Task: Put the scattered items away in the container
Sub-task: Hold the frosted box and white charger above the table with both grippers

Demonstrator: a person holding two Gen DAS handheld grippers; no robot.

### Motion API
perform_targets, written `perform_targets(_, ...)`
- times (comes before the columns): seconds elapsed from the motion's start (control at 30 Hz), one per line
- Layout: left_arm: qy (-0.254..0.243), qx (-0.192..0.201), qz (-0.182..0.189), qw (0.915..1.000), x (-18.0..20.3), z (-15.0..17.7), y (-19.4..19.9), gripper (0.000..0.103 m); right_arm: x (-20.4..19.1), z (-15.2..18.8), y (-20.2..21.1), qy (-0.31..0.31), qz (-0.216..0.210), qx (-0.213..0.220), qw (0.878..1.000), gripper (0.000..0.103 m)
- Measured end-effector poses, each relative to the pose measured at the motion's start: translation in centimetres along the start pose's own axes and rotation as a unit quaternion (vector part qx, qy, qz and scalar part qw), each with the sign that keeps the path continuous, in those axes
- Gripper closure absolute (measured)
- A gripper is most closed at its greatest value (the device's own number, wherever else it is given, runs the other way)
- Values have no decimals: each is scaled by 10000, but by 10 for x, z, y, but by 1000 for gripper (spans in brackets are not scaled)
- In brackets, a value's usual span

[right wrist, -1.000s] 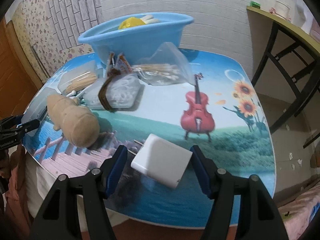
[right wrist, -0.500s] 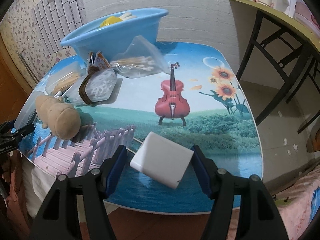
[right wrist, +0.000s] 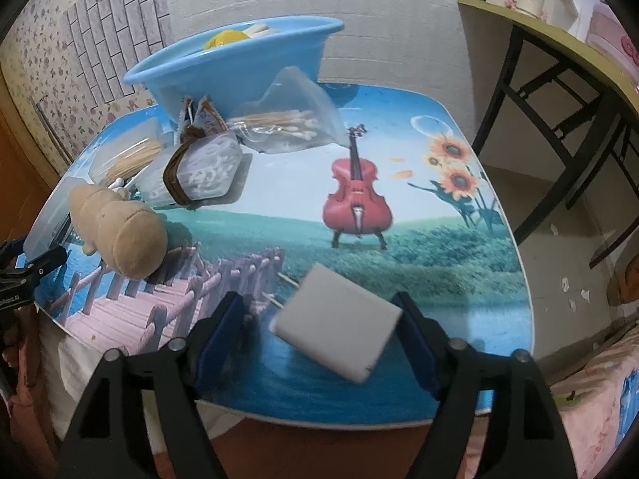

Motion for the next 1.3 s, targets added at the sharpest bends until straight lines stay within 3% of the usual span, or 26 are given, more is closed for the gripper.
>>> perform_targets(0.43, 3, 88, 7, 10000, 1, 3, 1, 0, -28, -10, -14, 540, -333, 276, 9976, 17)
perform_targets(0.67, 5, 90, 4, 10000, 2, 3, 1, 0, 1, -4, 3, -3, -649, 523, 9965, 18)
perform_targets(1.3, -2, 110, 4, 9999, 4, 2, 0, 0, -2, 5, 3, 178, -769, 636, 9948, 25)
Point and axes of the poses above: each gripper's, at about its wrist camera, not at the fingertips, and y roughly against the way its jaws point, x to its right, z to its underside, the point moved 1 cm from there along -y, roughly the way its jaws point, and after that the axes turned 3 degrees about -z, right-handed, at the moved point
